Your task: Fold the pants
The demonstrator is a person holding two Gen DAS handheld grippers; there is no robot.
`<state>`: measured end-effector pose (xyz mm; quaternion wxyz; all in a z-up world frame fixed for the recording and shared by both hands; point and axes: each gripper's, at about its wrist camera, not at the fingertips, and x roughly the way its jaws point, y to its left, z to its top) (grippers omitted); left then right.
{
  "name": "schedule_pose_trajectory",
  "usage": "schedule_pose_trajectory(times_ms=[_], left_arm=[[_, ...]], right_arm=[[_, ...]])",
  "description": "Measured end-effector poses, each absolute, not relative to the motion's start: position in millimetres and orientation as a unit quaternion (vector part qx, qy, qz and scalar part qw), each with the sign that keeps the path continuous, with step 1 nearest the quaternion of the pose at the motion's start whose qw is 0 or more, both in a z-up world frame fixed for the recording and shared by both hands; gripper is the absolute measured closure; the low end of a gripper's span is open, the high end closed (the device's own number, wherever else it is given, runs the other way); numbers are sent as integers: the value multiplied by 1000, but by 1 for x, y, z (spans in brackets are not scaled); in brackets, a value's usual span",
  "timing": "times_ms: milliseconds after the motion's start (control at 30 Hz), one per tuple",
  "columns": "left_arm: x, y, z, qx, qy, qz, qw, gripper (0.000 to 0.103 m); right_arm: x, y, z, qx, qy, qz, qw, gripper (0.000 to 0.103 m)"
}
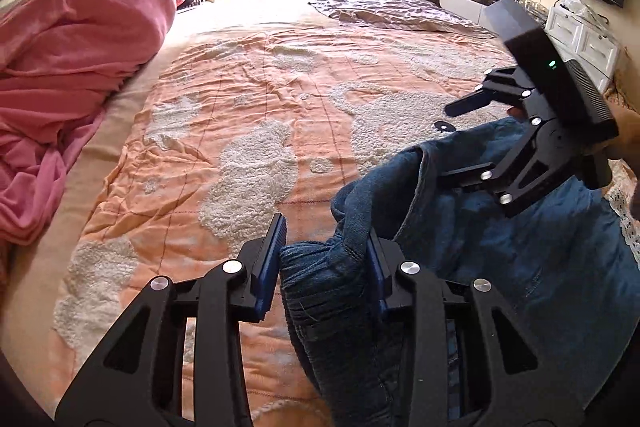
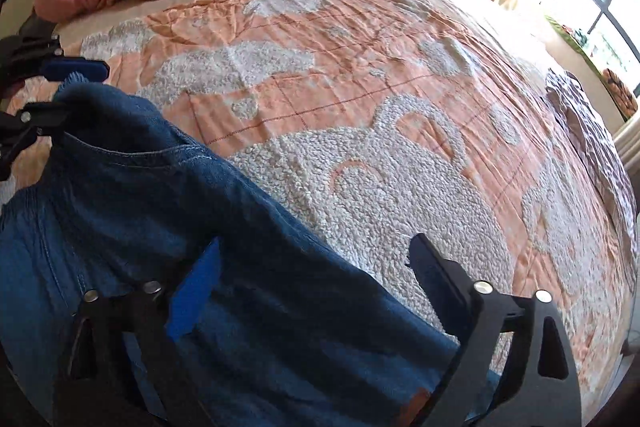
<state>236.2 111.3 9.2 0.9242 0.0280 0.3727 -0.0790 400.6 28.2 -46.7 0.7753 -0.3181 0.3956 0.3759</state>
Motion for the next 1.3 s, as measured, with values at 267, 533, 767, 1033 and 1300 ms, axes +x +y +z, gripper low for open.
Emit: schedule_pose_trajectory(times_ms=[267, 533, 767, 1033, 1300], left_arm=[[236, 114, 5, 33, 374, -69, 924, 75], [205, 99, 26, 44, 345, -68, 935, 74], [155, 69, 41, 79, 315, -55, 944, 74], [85, 65, 38, 45, 310, -46, 949, 74], [60, 69, 10, 37, 370, -30, 928, 73]], right_arm=[[364, 18, -38, -290, 367, 363, 806, 99], [296, -22, 0, -213, 335, 322, 859, 99], [221, -50, 8, -172, 327, 317, 873, 99], [145, -59, -5, -162, 315, 332, 874, 99], [102, -46, -47, -165, 354, 357, 848, 99]])
